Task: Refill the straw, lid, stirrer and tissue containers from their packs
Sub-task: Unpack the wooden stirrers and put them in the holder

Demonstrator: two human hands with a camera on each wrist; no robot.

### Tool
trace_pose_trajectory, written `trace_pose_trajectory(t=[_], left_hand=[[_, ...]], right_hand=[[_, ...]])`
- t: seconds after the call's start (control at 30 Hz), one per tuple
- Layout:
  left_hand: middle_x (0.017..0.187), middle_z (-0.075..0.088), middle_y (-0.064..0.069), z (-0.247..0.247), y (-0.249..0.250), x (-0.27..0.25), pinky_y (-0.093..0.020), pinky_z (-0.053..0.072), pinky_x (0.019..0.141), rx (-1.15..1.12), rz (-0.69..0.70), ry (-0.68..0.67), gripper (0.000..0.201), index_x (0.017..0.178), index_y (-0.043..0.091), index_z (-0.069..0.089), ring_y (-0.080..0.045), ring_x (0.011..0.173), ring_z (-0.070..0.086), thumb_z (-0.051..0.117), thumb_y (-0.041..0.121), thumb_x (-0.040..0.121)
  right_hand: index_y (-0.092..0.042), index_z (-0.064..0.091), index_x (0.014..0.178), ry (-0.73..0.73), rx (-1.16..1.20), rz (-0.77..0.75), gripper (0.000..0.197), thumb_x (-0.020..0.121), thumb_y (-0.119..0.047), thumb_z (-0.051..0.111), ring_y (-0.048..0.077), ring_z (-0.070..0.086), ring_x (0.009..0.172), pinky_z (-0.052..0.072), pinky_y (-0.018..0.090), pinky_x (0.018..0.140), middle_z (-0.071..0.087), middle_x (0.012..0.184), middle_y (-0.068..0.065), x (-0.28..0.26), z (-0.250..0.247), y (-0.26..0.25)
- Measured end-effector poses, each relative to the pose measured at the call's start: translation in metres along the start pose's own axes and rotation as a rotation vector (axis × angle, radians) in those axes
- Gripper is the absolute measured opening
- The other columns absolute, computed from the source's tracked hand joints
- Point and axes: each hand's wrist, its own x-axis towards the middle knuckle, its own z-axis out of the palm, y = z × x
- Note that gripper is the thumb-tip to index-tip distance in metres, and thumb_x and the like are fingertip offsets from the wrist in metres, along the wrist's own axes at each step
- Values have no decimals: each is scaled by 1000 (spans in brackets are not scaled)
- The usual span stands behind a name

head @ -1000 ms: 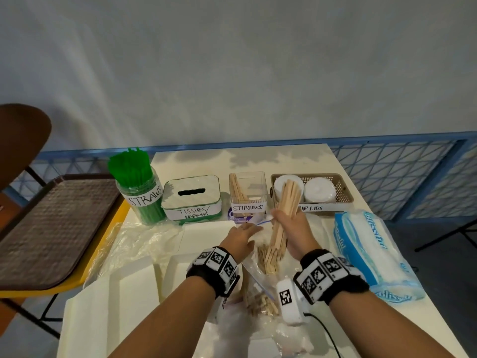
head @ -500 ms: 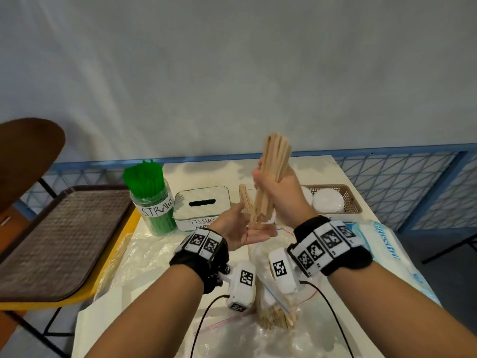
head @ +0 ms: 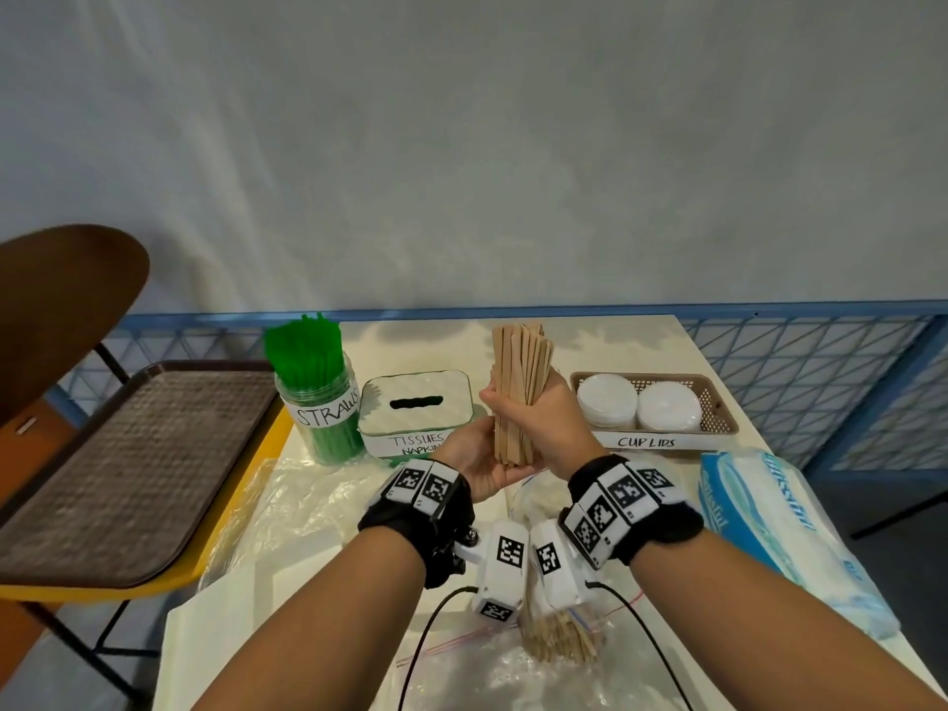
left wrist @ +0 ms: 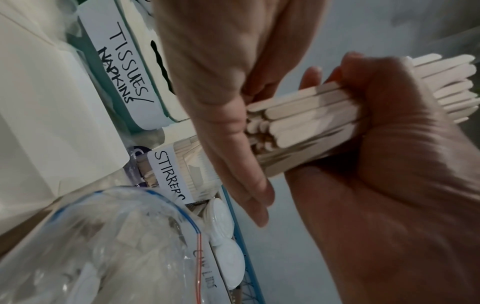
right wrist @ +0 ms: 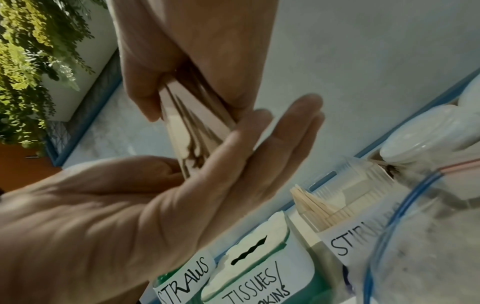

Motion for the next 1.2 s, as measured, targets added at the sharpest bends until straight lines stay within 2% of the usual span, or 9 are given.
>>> trace_pose_trajectory(t=[0.17, 0.3, 0.47, 0.6, 0.7, 0.83, 0.93, 1.1, 1.2], left_hand=[[99, 65, -12, 1, 3, 2, -33, 60, 65, 34, 39, 32, 39, 120, 12, 54, -22, 76, 71, 27, 32, 102], [99, 62, -16, 7, 15, 7, -36, 55, 72, 92, 32, 39, 38, 108, 10, 55, -30, 100, 60, 24, 31, 102], [86, 61, -20, 13, 46, 30, -29, 57, 57, 300, 106, 203, 38, 97, -3, 51, -27, 68, 66, 27, 26, 102], [82, 60, -16, 6, 66, 69, -31, 51, 67, 566, 303, 398, 29, 109, -10, 52, -25, 72, 60, 33, 10, 99], [121, 59, -15, -4, 69, 96, -37, 47, 94, 1140, 415, 533, 36, 129, 1, 45, -29, 108, 58, 42, 6, 94], [144, 31, -15, -15, 58, 123, -34, 35, 107, 1613, 303, 420, 69, 142, 5, 25, -29, 131, 39, 62, 5, 83], [138, 33, -16, -24, 55, 140, -39, 40, 103, 1793, 345, 410, 55, 134, 6, 37, -33, 123, 45, 57, 4, 82], [150, 13, -13, -30, 58, 152, -45, 33, 107, 1946, 264, 406, 55, 136, 17, 36, -33, 135, 25, 54, 8, 85], [152, 11, -16, -31, 61, 159, -42, 34, 109, 1846, 197, 353, 67, 141, 12, 26, -32, 135, 31, 59, 9, 83]], right_hand=[[-12, 60, 101, -39, -27, 45, 25, 79, -8, 71, 20, 63, 97, 51, 31, 88, 66, 97, 4, 4, -2, 11], [-8, 56, 114, -7, -25, 77, 32, 85, -19, 65, 22, 62, 100, 51, 35, 88, 65, 102, 7, 18, -6, 12], [-7, 57, 106, 85, 14, 54, 22, 88, -20, 61, 13, 61, 83, 49, 25, 74, 62, 82, -2, 54, -20, -1], [-3, 53, 117, 178, 6, 53, 32, 89, -17, 60, 8, 58, 80, 43, 15, 65, 61, 88, 1, 86, -27, 5], [-7, 49, 124, 204, -43, 92, 38, 89, -16, 60, 15, 57, 91, 46, 20, 75, 60, 104, 4, 102, -27, 27], [-7, 48, 127, 217, -94, 170, 43, 87, -12, 63, 23, 58, 100, 47, 32, 89, 61, 108, 8, 117, -21, 66], [-8, 50, 125, 233, -141, 204, 42, 86, -12, 64, 27, 60, 102, 49, 39, 93, 63, 112, 14, 123, -17, 88], [-8, 52, 122, 249, -121, 271, 37, 86, -7, 62, 31, 60, 105, 50, 42, 93, 64, 110, 14, 133, -18, 112], [-8, 53, 120, 245, -152, 307, 36, 86, -7, 62, 29, 61, 98, 50, 40, 90, 62, 100, 8, 133, -18, 120]])
